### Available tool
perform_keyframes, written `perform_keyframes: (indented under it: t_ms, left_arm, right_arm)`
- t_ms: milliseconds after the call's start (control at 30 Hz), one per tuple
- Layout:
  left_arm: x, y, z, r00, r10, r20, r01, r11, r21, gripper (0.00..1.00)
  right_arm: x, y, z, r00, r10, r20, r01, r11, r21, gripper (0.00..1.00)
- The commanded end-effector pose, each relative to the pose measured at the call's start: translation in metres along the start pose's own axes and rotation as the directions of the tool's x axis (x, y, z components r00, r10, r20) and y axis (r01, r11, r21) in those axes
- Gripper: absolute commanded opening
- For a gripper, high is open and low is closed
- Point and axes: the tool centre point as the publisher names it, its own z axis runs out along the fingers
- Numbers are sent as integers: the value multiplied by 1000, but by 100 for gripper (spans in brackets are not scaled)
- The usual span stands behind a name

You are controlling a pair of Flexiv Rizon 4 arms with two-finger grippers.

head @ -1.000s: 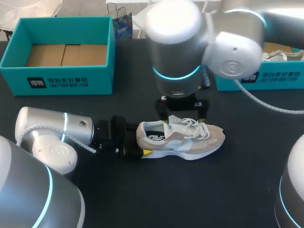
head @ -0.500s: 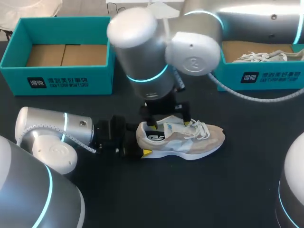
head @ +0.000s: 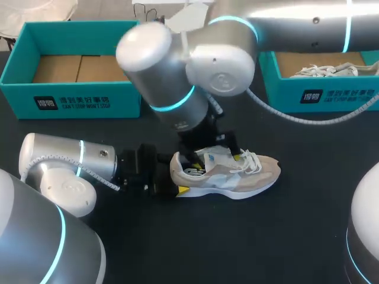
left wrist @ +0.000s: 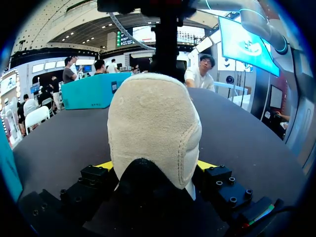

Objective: Take the shoe out of the shoebox, open the shoe tongue, remove and reinsert the insole, then place the shoe into the shoebox

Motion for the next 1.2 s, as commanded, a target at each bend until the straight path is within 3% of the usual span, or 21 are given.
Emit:
perform_keyframes:
  t_ms: [33, 300, 967, 1000, 1033, 1067, 1100, 1200]
  left_arm:
    - [1, 1, 2, 1000, 0, -2, 0, 1000, -3, 0]
    - [1, 1, 2, 1000, 0, -2, 0, 1000, -3, 0]
    - [1, 1, 2, 1000, 0, -2, 0, 1000, -3, 0]
    - [1, 1, 2, 1000, 0, -2, 0, 1000, -3, 0]
    - [1, 1, 2, 1000, 0, -2, 0, 1000, -3, 0]
    - [1, 1, 2, 1000, 0, -2, 0, 1000, -3, 0]
    - [1, 1, 2, 1000, 0, -2, 0, 1000, -3, 0]
    - [1, 1, 2, 1000, 0, -2, 0, 1000, -3, 0]
  right_arm:
    - [20, 5, 26, 999, 7, 51, -9, 999, 40, 100]
    - [21, 4, 30, 999, 17, 40, -19, 999, 48, 100]
    - [4, 6, 15, 996, 45, 81, -48, 998, 27, 100]
    - [3, 6, 15, 995, 56, 80, -58, 998, 29, 49]
    - [2, 6, 15, 995, 58, 78, -61, 998, 29, 20]
    - [1, 7, 15, 995, 59, 78, -61, 998, 29, 6]
    - [-1, 7, 14, 995, 61, 80, -63, 998, 28, 0]
    - [-1, 7, 14, 995, 61, 81, -63, 998, 27, 0]
